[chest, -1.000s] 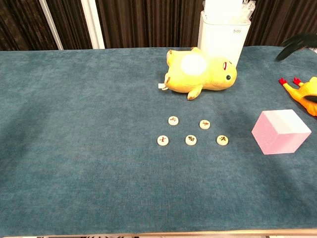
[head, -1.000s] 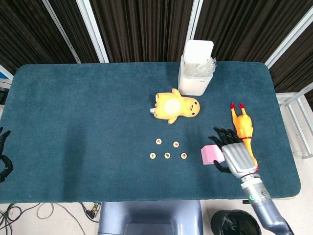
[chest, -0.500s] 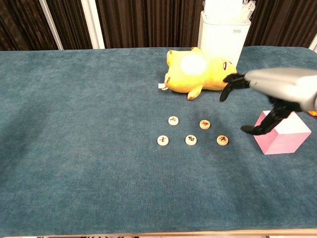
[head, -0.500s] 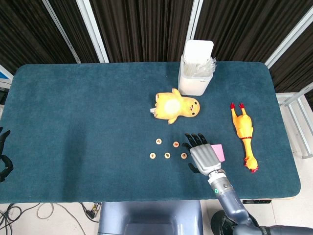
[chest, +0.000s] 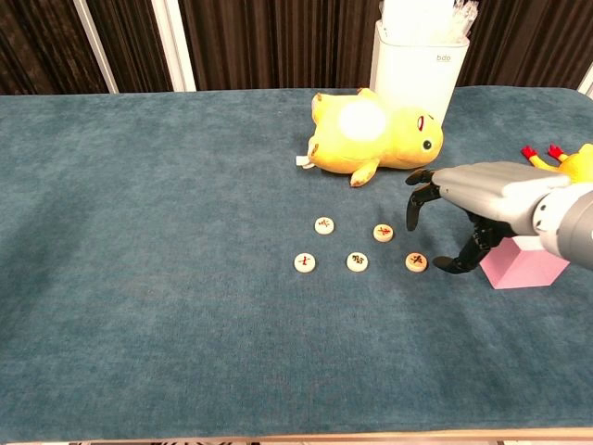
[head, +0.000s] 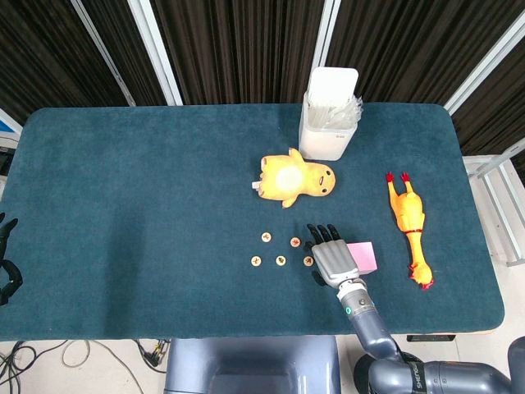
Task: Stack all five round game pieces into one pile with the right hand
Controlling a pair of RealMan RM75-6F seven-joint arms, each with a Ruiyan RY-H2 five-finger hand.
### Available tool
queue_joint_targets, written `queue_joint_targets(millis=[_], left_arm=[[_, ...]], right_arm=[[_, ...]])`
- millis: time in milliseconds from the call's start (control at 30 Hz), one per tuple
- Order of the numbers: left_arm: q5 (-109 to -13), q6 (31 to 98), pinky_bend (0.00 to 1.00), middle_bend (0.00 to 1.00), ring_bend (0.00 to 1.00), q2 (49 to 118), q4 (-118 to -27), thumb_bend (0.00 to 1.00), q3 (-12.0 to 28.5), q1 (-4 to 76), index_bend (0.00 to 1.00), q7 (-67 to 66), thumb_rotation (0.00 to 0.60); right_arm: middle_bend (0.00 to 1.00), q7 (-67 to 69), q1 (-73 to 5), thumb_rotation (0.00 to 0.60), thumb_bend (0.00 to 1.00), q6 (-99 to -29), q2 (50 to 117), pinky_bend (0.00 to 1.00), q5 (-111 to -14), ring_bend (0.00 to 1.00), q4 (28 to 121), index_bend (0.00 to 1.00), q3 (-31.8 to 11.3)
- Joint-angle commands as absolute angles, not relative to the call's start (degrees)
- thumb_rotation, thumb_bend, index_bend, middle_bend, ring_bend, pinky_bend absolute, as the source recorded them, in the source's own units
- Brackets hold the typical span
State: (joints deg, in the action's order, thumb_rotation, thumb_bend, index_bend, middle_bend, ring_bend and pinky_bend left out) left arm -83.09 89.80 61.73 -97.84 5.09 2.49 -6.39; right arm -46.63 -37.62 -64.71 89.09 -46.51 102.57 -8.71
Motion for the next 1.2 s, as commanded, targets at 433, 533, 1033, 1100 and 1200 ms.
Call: queue_joint_targets(millis=[433,533,1033,1100,1200], left_arm=[[-83.16,89.72,0.02,0.0,0.0,61.58,-97.97,0.82,5.04,2.5,0.1,-6.21,0.6],[-83.13,89.74,0.02,0.0,0.0,61.58,-97.94,0.82,5.05,2.49,0.1,-6.24,0.6],[-83.07,89.75,0.02,0.0,0.0,61.62,-97.98,0.82,5.07,2.5,0.1,-6.44,0.6],[-83.05,89.75,0.02,0.0,0.0,61.62,-98.01,0.82,5.08,2.51,0.1,-6.44,0.6],[-82.99,89.77,0.02,0.0,0.0,61.68,-97.98,0.82,5.11,2.5,0.1,-6.6,0.6]], right_arm=[[0.0,-47.08,-40.61,0.6,0.4,-64.03,93.48,0.0,-43.72,0.0,96.14,0.38,-8.35],[0.0,-46.53,-40.67,0.6,0.4,-63.74,93.53,0.0,-43.54,0.0,95.78,0.39,-7.87],[0.0,-44.58,-41.44,0.6,0.4,-63.33,95.49,0.0,-43.76,0.0,92.22,0.44,-7.51],[0.0,-44.4,-41.54,0.6,0.4,-63.19,95.59,0.0,-43.56,0.0,91.69,0.45,-7.52],[0.0,-44.25,-41.58,0.6,0.4,-62.94,95.59,0.0,-43.17,0.0,91.08,0.45,-7.36]])
